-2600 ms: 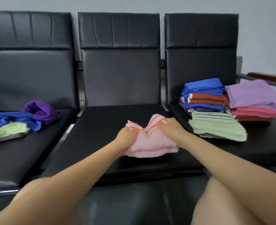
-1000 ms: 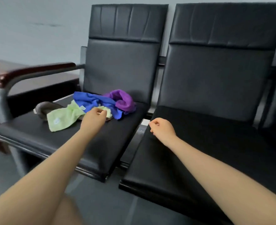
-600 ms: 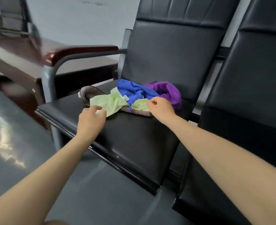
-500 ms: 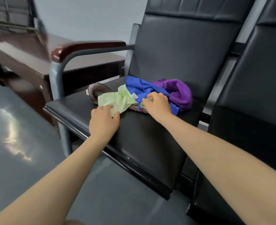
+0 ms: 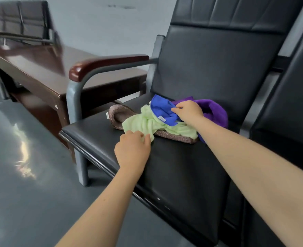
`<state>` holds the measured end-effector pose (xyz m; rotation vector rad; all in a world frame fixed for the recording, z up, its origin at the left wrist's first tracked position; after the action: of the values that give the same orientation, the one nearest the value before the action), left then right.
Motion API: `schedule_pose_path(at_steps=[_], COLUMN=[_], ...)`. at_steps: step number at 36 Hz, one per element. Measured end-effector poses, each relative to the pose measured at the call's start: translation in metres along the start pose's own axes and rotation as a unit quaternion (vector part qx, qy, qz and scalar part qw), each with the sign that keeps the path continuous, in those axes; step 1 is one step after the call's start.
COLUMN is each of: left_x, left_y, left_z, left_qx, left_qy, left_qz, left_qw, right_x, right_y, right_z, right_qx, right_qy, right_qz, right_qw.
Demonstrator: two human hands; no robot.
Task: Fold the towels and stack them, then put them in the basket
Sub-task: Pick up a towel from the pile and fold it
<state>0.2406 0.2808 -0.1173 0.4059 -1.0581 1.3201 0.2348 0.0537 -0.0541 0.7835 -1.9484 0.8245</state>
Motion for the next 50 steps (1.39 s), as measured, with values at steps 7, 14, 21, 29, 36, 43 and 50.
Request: schedule_pose_path(at_steps=[7, 14, 21, 29, 36, 43, 50], left_x=[0.001, 0.008, 0.017, 0.056, 0.062, 0.043, 0.028], left_y=[-0.003, 0.001, 0.01, 0.04, 0.077, 0.124, 0.164], left_z=[0.001, -0.001, 0.001, 0.065, 0.165, 0.255, 0.311], left_qx=[0.002, 0.013, 0.064, 0.09, 0.114, 0.042, -0.024], left_qy=[0.002, 0.031, 0.163, 0.389, 0.602, 0.547, 0.519], left_qz=[-0.005, 0.003, -0.006, -0.001, -0.119, -0.256, -0.334], left_qw=[1.0, 0.999, 0.985, 0.917, 0.782, 0.796, 0.786], right_x=[0.053, 0.126, 0.207, 0.257, 0.276, 0.3, 0.309], right_y=[0.0, 0.009, 0.044, 0.107, 0.181, 0.26, 0.3], right_z=[-0.006, -0.034, -0.055, -0.025, 0.042, 0.117, 0.188], right_qx=[-0.088, -0.096, -0.029, -0.008, -0.001, 0.023, -0.047], right_qy=[-0.378, -0.664, -0.771, -0.721, -0.514, -0.186, -0.213], right_qz=[0.088, 0.051, 0.025, 0.058, 0.085, 0.14, 0.164], right_qw=[0.917, 0.74, 0.636, 0.691, 0.853, 0.972, 0.962])
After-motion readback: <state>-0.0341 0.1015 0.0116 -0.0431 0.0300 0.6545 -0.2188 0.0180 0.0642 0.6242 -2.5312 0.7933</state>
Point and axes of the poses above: each hand's wrist, its own y-axis away from the middle knuckle, its own x-axis out of the back of the hand, z = x × y, the point moved 5 cm from there along -y, towards the middle knuckle, and after that the axes turned 2 degrees about y, right-handed, at the moved point
